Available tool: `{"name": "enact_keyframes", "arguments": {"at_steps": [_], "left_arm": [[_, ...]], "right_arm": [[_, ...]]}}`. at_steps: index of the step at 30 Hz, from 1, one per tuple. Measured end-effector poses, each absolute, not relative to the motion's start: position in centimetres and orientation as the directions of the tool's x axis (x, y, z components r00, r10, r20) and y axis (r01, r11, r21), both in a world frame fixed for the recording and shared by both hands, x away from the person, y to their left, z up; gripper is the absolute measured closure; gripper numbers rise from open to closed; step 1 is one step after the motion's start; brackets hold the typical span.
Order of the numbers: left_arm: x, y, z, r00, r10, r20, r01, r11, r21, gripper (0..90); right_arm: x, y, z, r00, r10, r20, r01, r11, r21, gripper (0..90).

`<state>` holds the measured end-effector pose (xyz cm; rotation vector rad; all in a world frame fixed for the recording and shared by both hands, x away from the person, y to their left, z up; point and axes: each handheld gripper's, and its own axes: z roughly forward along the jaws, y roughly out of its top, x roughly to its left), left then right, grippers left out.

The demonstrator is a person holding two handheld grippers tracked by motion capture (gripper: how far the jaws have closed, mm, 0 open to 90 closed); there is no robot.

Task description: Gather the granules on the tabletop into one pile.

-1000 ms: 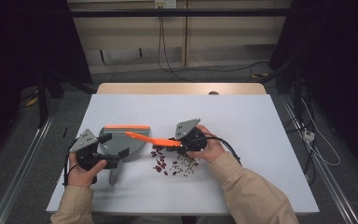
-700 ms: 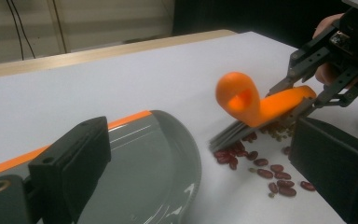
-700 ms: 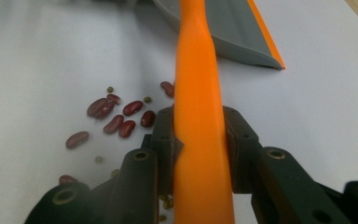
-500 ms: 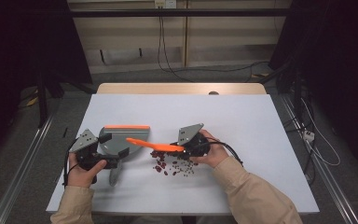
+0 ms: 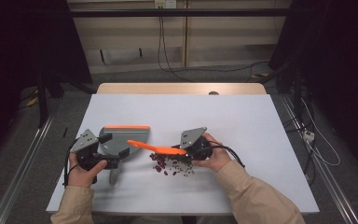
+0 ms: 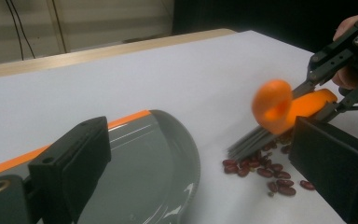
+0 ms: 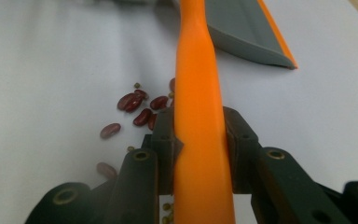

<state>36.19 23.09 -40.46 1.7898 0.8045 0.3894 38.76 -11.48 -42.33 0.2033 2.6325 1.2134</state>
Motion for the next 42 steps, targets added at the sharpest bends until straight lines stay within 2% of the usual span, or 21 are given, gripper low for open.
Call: {"name": "enact_keyframes", "arguments": {"at_steps": [11, 19, 21, 35, 42], "left_arm": [[36.3, 23.1, -40.5, 0.716, 0.687, -0.120, 0.335, -0.188, 0.923, 5.5], [36.4, 23.2, -40.7, 0.716, 0.687, -0.123, 0.340, -0.189, 0.921, 5.5], [36.3, 23.4, -40.7, 0.715, 0.688, -0.124, 0.341, -0.188, 0.921, 5.5], [36.0, 24.5, -40.8, 0.695, 0.708, -0.124, 0.349, -0.181, 0.920, 5.5], [36.0, 24.4, -40.8, 0.699, 0.705, -0.120, 0.346, -0.187, 0.920, 5.5]], "right_arm": [[40.4, -11.8, -41.7, -0.941, 0.304, -0.148, 0.062, 0.586, 0.808, 71.2], [42.5, -10.0, -42.6, -0.941, 0.293, -0.168, 0.050, 0.614, 0.788, 71.1], [42.7, -9.6, -42.9, -0.951, 0.273, -0.144, 0.052, 0.602, 0.797, 71.1], [40.2, -10.0, -42.6, -0.972, 0.195, -0.133, 0.019, 0.624, 0.781, 70.9], [39.8, -10.7, -42.5, -0.958, 0.255, -0.132, 0.048, 0.594, 0.803, 71.2]]}}
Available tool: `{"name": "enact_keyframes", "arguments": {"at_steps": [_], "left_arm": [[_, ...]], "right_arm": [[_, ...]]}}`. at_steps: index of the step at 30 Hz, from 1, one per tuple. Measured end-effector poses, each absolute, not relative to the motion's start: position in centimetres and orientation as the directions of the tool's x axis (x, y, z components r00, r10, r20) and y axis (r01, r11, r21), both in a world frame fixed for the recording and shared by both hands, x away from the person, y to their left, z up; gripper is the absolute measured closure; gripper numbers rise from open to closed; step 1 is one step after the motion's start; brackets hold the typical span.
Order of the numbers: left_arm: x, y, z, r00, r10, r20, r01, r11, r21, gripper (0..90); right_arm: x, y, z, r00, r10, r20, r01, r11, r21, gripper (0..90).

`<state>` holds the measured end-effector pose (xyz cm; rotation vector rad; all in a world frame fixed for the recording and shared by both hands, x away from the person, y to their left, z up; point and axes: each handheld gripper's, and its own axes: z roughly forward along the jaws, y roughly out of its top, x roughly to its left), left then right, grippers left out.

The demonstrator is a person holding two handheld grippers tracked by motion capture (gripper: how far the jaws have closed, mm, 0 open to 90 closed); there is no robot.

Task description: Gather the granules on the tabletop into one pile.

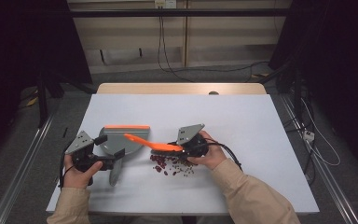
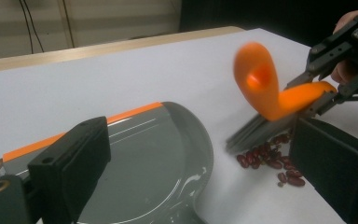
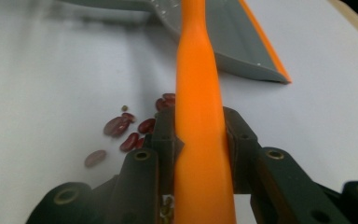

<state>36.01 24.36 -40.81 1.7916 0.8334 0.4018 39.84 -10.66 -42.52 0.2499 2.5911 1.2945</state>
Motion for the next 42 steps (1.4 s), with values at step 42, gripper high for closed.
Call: {"name": "enact_keyframes", "arguments": {"at_steps": [42], "left_arm": [[36.0, 24.1, -40.7, 0.703, 0.702, -0.114, 0.340, -0.191, 0.921, 5.5]], "right_arm": [[35.5, -7.3, -41.9, -0.756, 0.566, 0.329, 0.525, 0.224, 0.821, 71.1]]}}
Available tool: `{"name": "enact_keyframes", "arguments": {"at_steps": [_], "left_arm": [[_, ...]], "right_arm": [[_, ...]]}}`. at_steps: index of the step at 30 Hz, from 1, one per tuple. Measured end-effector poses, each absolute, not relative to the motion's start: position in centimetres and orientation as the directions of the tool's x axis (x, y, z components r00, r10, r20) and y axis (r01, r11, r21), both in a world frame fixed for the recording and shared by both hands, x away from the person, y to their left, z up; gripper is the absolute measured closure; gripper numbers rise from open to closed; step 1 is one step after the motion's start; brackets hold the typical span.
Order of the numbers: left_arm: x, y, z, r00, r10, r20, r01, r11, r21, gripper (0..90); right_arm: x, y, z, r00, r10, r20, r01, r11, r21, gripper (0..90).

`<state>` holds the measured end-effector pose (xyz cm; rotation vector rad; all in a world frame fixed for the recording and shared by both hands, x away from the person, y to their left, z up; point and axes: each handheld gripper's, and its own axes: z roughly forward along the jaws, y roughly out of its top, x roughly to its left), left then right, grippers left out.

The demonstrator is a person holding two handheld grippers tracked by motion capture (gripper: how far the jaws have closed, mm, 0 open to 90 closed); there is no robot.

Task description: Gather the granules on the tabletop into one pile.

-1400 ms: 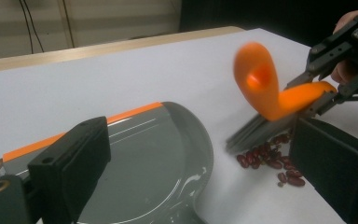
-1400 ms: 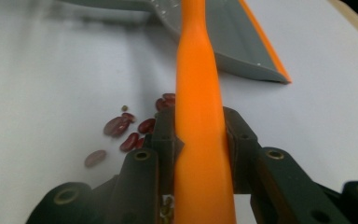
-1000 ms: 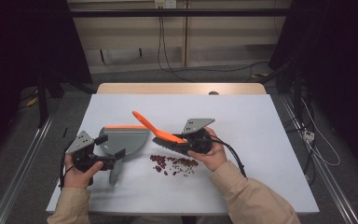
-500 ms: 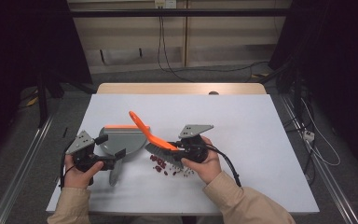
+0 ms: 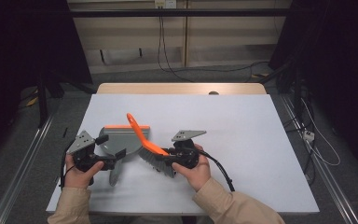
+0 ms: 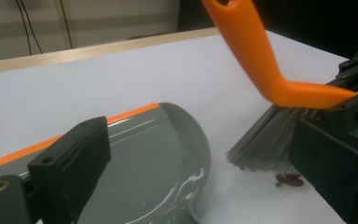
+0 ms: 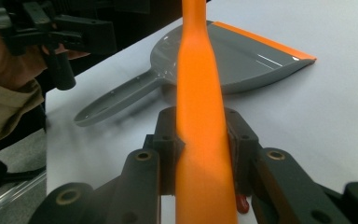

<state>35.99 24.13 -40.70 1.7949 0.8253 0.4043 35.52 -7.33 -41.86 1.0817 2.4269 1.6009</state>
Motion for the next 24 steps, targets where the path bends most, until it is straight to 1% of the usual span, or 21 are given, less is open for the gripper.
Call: {"name": "enact_keyframes", "arguments": {"at_steps": [7, 11, 15, 17, 24], "left_arm": [[36.0, 24.2, -40.7, 0.701, 0.704, -0.115, 0.341, -0.188, 0.921, 5.5], [36.0, 24.2, -40.7, 0.699, 0.705, -0.115, 0.343, -0.190, 0.920, 5.5], [36.0, 24.3, -40.7, 0.701, 0.705, -0.110, 0.339, -0.193, 0.921, 5.5], [36.0, 24.3, -40.7, 0.701, 0.705, -0.108, 0.338, -0.195, 0.921, 5.5], [35.9, 24.2, -40.7, 0.701, 0.705, -0.109, 0.338, -0.193, 0.921, 5.5]], "right_arm": [[35.7, -5.7, -43.1, -0.715, 0.554, 0.427, 0.604, 0.182, 0.776, 71.2], [36.1, -5.2, -43.7, -0.689, 0.595, 0.414, 0.621, 0.189, 0.761, 71.1], [36.9, -6.1, -44.1, -0.637, 0.636, 0.435, 0.666, 0.170, 0.726, 71.1], [37.2, -6.7, -44.3, -0.611, 0.643, 0.461, 0.692, 0.151, 0.706, 70.9], [37.1, -8.3, -44.5, -0.579, 0.676, 0.456, 0.705, 0.135, 0.697, 70.3]]}}
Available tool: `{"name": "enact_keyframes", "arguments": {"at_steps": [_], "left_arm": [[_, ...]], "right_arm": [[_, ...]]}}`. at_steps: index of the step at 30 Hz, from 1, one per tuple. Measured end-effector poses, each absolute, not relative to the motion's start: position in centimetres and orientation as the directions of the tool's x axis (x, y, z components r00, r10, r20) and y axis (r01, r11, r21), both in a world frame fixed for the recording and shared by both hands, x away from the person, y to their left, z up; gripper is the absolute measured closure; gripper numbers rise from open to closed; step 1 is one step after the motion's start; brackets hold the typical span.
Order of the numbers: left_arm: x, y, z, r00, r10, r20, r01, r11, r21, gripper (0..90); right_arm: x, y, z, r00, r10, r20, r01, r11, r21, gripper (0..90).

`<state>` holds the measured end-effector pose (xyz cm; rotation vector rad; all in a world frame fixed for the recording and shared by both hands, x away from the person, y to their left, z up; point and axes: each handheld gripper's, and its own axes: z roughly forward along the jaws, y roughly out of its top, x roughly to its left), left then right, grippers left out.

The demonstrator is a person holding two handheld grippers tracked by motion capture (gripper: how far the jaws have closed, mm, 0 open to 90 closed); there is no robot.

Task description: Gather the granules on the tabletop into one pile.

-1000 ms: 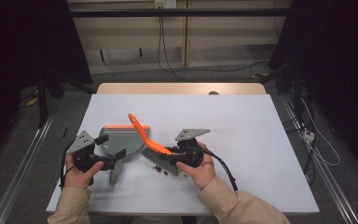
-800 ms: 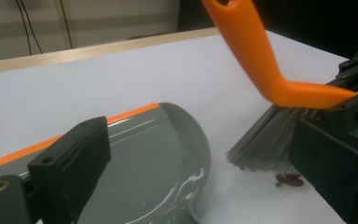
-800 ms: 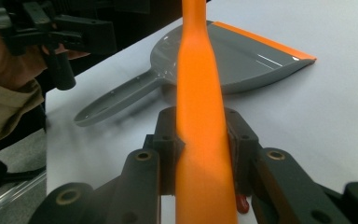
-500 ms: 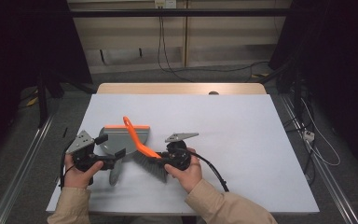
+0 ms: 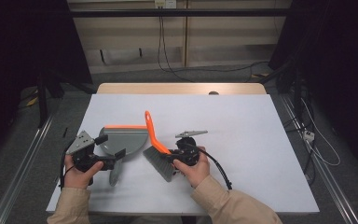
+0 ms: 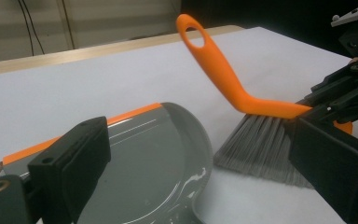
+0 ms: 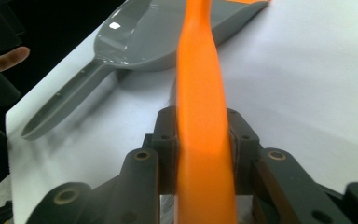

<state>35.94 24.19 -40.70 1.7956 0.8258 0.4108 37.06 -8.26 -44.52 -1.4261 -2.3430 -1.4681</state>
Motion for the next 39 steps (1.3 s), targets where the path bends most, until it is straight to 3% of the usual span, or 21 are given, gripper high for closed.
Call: {"name": "enact_keyframes", "arguments": {"at_steps": [24, 39], "left_arm": [[36.0, 23.7, -40.8, 0.709, 0.698, -0.099, 0.333, -0.208, 0.920, 5.5], [36.1, 23.4, -40.8, 0.712, 0.695, -0.103, 0.335, -0.207, 0.919, 5.5]], "right_arm": [[36.5, -13.4, -44.3, -0.496, 0.750, 0.438, 0.728, 0.084, 0.681, 70.2], [36.7, -14.0, -43.6, -0.494, 0.719, 0.489, 0.735, 0.045, 0.676, 71.1]]}}
